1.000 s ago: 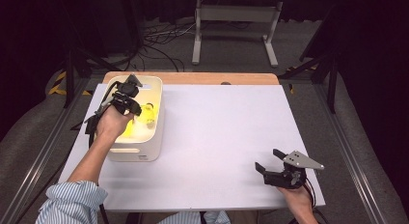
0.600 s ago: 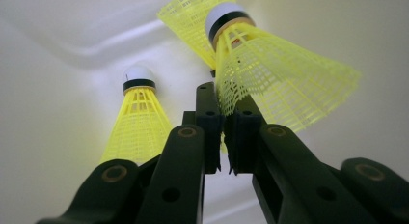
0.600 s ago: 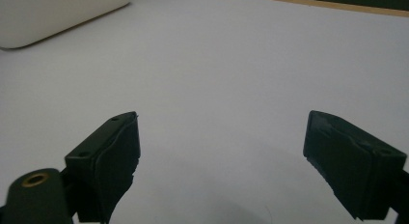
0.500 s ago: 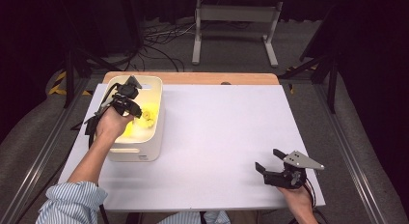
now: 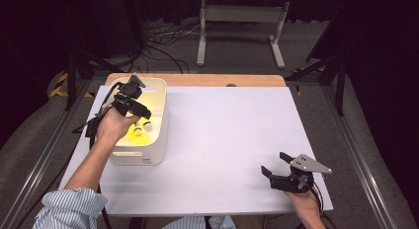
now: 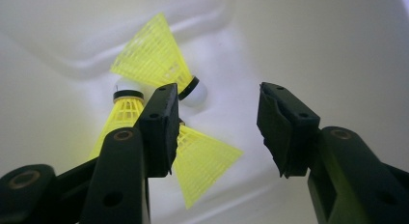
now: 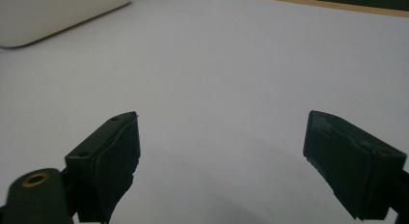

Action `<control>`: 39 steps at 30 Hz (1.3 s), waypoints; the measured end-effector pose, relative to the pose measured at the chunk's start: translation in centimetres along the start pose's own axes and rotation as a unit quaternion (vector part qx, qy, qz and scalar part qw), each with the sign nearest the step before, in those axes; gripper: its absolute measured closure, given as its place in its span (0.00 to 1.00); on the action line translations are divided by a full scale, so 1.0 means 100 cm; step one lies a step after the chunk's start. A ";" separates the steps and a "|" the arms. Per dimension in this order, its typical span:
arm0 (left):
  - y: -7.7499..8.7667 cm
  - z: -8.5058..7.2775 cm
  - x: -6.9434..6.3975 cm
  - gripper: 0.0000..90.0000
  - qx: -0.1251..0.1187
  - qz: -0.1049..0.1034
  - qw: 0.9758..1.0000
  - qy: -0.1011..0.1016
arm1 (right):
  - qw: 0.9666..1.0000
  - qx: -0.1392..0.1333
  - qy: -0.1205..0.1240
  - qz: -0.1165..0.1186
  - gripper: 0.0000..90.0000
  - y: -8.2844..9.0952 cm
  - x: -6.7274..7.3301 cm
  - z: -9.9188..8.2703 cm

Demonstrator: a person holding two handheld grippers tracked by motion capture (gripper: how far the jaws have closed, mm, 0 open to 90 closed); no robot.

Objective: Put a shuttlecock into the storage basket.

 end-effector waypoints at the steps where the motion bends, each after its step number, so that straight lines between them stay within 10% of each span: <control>1: 0.002 0.001 -0.001 0.54 -0.003 0.002 1.000 -0.003 | 1.000 0.000 0.000 0.000 0.15 0.000 0.000 0.000; 39: 0.032 -0.001 0.026 0.50 -0.029 0.011 0.999 0.019 | 1.000 0.000 0.001 0.000 0.15 0.000 0.000 0.000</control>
Point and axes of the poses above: each handheld gripper's, and its own axes: y roughly backward along the jaws, z roughly out of its top, x roughly to its left, the point moved 8 cm from there along -y, roughly forward along the jaws, and after that the axes turned 10 degrees about z, right-handed, at the moved point
